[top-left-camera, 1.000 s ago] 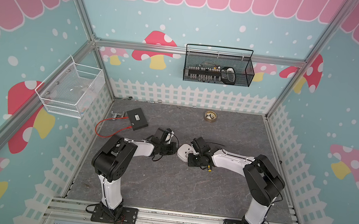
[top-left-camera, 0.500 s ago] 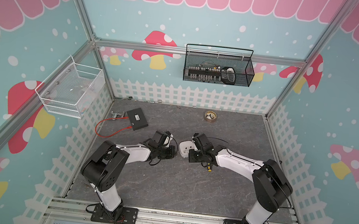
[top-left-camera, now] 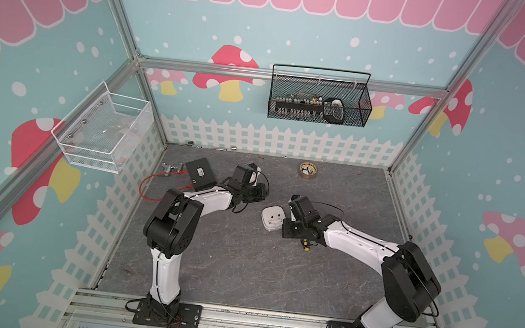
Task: Remove the battery from the alarm
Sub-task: Adjust the alarm at the center of the board.
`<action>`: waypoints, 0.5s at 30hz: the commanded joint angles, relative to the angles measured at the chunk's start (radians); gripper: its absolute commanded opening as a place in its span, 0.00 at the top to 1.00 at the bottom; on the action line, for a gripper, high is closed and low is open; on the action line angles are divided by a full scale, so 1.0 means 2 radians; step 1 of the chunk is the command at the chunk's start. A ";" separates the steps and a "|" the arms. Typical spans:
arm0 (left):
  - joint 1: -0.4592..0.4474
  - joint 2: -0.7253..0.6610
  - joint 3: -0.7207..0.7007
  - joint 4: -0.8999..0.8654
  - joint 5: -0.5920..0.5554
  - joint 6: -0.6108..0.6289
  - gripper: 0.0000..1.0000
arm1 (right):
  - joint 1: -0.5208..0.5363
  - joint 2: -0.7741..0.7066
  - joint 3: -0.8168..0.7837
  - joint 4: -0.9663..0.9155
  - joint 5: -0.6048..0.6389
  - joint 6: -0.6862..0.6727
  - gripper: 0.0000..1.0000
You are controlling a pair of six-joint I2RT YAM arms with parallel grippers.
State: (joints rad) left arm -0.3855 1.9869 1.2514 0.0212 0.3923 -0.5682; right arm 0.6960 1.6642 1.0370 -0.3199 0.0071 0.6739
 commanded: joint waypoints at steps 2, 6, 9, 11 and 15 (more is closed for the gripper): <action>0.003 0.030 0.021 -0.009 0.027 0.007 0.90 | -0.001 0.035 0.006 0.016 -0.011 0.003 1.00; 0.004 0.037 0.019 -0.008 0.037 0.009 0.90 | -0.005 0.064 0.028 0.016 -0.012 -0.006 1.00; 0.004 0.034 0.011 -0.003 0.044 0.009 0.91 | -0.011 0.078 0.044 0.017 -0.011 -0.012 1.00; 0.004 0.030 0.004 0.001 0.050 0.008 0.91 | -0.015 0.086 0.053 0.017 -0.013 -0.017 1.00; 0.003 0.021 -0.015 0.005 0.054 0.009 0.91 | -0.022 0.104 0.064 0.017 -0.017 -0.023 1.00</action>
State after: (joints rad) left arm -0.3817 2.0575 1.2514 0.0200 0.4740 -0.5678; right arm 0.6609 1.8439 1.1412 -0.2893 -0.0208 0.6487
